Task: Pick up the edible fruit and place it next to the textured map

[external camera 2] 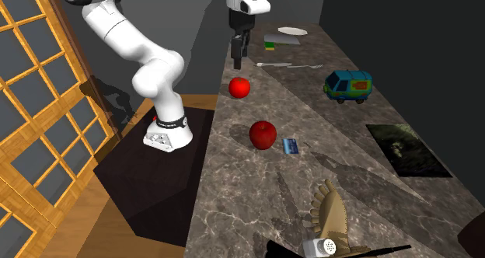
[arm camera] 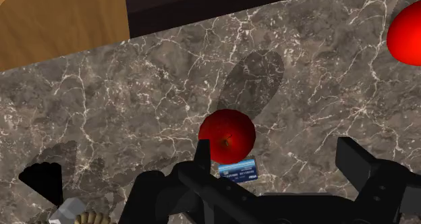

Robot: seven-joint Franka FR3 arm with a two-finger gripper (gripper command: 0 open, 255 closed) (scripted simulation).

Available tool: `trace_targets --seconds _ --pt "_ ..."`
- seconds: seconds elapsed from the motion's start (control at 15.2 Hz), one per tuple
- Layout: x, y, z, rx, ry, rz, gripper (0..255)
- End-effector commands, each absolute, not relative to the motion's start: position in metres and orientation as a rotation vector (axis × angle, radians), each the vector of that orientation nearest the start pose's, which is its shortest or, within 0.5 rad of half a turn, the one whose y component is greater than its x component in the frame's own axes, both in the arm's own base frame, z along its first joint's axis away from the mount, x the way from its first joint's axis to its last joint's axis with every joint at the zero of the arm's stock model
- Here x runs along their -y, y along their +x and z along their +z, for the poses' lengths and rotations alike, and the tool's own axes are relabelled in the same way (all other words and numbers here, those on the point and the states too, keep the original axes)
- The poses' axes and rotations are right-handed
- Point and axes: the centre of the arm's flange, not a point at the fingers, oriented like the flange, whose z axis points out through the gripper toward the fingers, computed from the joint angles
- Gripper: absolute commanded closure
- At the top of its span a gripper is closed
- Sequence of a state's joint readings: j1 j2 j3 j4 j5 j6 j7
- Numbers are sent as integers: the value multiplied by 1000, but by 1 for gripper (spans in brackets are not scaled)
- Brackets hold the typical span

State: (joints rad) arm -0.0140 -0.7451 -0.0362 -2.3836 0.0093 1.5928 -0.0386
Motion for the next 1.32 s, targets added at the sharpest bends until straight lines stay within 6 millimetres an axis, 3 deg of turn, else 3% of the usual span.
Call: trace_targets --seconds 0.0,0.46,0.99,1.25 --pt "18 318 567 -3 -3105 69 0" --pt "47 339 483 571 -3033 -41 0" --pt "63 381 390 1194 -2821 -163 0" --pt "62 385 370 1228 -2805 -170 0"
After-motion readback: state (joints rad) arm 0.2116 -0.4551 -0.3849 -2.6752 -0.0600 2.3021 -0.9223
